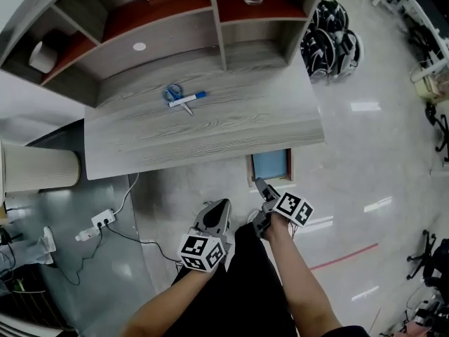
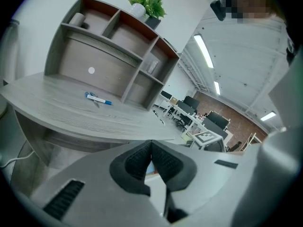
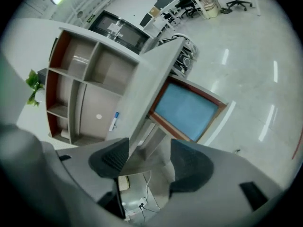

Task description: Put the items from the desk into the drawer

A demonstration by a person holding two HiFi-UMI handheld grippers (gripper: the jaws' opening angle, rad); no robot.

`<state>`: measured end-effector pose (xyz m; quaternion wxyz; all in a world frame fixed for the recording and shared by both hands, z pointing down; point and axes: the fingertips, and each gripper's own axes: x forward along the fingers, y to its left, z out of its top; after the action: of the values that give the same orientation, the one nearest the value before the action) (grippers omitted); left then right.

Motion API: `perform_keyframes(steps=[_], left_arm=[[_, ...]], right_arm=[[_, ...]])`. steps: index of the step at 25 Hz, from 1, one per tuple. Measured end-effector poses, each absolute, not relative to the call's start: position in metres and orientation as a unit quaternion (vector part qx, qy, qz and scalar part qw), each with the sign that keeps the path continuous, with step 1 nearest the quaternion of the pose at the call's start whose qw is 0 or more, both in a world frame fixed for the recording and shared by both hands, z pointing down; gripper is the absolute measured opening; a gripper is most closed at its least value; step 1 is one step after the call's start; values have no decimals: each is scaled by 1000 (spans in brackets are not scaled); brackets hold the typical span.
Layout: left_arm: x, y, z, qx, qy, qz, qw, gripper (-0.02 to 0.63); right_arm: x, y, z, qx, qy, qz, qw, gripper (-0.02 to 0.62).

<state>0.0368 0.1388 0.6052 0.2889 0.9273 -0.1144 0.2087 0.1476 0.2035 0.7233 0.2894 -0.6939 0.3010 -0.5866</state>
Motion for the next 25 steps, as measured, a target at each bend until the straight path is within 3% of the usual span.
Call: perform_keyframes(steps=[7,10,12,19,25], left_arm=[[-1,129,572,932,-113,191,286,14],[-3,122,554,936,-118,173,284,15],[-3,119,542,938,-124,161,282,14],[12,117,506,948,-106,143,265,14],[5,118,464,962,-78,126,230,14]], right_arm=[[121,200,647,-725,424,-514,174,282],[114,199,612,-741,464,-469,126,229],[110,200,591,-756,476,-436,107,156],[97,187,528,-777,506,-369,63,44],[73,172,458,-785,540,-300,47,23]])
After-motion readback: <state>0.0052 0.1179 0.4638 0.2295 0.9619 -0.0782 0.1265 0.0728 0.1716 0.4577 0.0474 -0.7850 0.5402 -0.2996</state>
